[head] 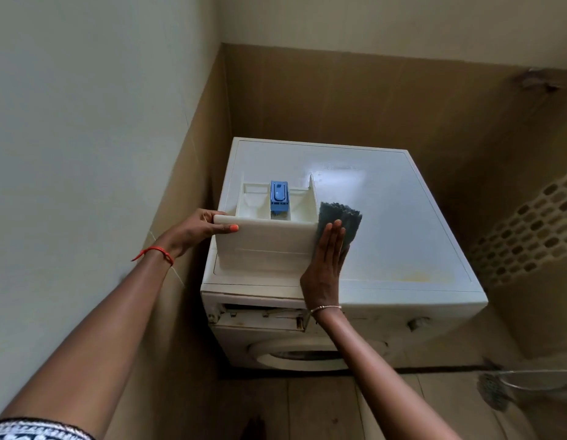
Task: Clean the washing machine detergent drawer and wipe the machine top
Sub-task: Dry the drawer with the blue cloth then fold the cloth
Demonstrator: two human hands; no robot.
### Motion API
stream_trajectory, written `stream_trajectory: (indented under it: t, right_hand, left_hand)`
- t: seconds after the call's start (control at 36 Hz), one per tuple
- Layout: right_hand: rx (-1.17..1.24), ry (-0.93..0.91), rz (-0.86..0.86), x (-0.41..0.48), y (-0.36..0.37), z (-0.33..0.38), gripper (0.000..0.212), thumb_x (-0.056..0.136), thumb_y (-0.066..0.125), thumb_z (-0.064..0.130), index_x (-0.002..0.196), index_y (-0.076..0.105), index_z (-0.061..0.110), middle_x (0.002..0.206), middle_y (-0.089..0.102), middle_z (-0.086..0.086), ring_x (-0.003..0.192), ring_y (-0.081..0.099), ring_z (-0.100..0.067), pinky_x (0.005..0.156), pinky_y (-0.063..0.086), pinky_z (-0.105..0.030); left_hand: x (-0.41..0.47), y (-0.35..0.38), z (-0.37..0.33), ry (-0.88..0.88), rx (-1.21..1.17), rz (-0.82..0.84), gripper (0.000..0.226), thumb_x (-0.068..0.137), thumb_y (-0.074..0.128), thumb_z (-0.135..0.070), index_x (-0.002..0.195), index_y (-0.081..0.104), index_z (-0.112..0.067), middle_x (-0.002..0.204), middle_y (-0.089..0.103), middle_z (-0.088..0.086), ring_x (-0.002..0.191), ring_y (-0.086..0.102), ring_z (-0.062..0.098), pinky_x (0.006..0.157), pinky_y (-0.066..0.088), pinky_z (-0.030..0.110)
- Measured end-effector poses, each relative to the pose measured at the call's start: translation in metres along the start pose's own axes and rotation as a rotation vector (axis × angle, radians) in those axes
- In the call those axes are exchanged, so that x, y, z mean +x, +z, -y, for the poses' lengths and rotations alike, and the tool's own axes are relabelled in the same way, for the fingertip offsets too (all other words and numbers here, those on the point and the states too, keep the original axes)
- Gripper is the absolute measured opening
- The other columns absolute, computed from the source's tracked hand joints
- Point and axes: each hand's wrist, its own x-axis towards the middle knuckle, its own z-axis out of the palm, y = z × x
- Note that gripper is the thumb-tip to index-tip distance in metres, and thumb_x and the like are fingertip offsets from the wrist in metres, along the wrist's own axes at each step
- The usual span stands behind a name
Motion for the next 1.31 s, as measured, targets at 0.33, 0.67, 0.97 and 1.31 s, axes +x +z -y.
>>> stream_trajectory:
  t: [0.33,0.67,0.97,1.31]
  right_hand:
    - [0.416,0.799,0.141,-0.009,0.012,0.04,0.086,0.08,0.04,-0.015,0.14,-0.021,-0.007,0.151,-0.025,-0.017,0.142,-0.02,-0.027,0.114,-0.009,-0.023]
    - [0.749,1.071,0.135,0.015,-0.022,0.021,0.05,0.087,0.035,-0.011,0.132,0.039,0.01,0.11,0.048,-0.008,0.094,0.05,-0.023,0.073,0.046,-0.026]
    - [0.786,0.916,0.065,0.037,-0.057,0.007,0.047,0.086,0.03,-0.015,0.111,0.061,0.01,0.09,0.056,-0.008,0.078,0.052,-0.027,0.061,0.05,-0.033]
    - [0.828,0.933,0.046,0.037,-0.064,0.024,0.046,0.081,0.032,-0.017,0.098,0.065,0.012,0.083,0.057,-0.004,0.074,0.047,-0.018,0.055,0.042,-0.026]
  left_hand:
    - [0.001,0.0,0.001,-0.003,-0.024,0.009,0.009,0.084,0.062,-0.005,0.087,0.064,-0.013,0.065,0.071,-0.012,0.065,0.065,-0.003,0.063,0.052,0.009]
    - [-0.001,0.003,0.005,0.0,-0.076,-0.018,0.01,0.083,0.063,-0.004,0.09,0.065,-0.012,0.088,0.066,0.005,0.084,0.062,0.015,0.063,0.054,0.012]
    - [-0.015,0.048,0.035,0.118,-0.17,-0.526,0.064,0.073,0.076,-0.03,0.125,0.043,-0.015,0.119,0.044,0.005,0.107,0.048,0.017,0.085,0.048,0.024]
    - [0.001,0.094,-0.007,-0.148,-0.308,-0.713,0.106,0.06,0.077,-0.057,0.135,0.023,-0.006,0.134,0.029,0.012,0.13,0.025,0.032,0.104,0.034,0.042]
